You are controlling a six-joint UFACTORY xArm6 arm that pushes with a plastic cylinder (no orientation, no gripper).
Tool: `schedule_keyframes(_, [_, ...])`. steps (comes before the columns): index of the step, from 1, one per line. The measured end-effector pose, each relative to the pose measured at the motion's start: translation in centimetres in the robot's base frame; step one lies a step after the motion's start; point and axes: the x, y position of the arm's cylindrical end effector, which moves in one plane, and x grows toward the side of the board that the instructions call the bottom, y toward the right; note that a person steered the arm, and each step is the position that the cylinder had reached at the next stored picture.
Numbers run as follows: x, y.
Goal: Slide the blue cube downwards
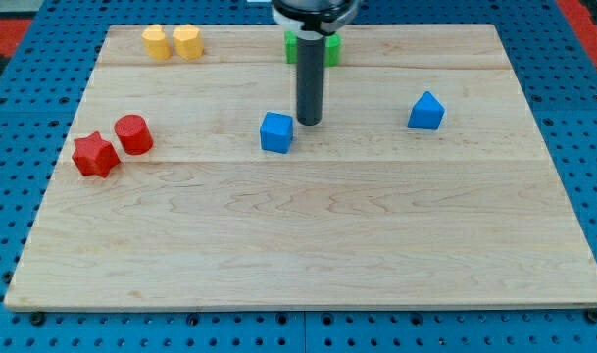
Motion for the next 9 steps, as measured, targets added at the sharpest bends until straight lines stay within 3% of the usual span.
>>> schedule_keyframes(1, [1.2, -3.7])
schedule_keyframes(2, [-1.0, -3.4])
schedule_keyframes(3, [-0.3, -8.2])
schedule_keyframes(5, [4.3, -9.7])
schedule_keyframes(6, [1.1, -8.8])
schedule_keyframes(7, [3.0, -4.5])
schedule_keyframes(8, [10.4, -7.1])
schedule_keyframes(9, [11.4, -6.2])
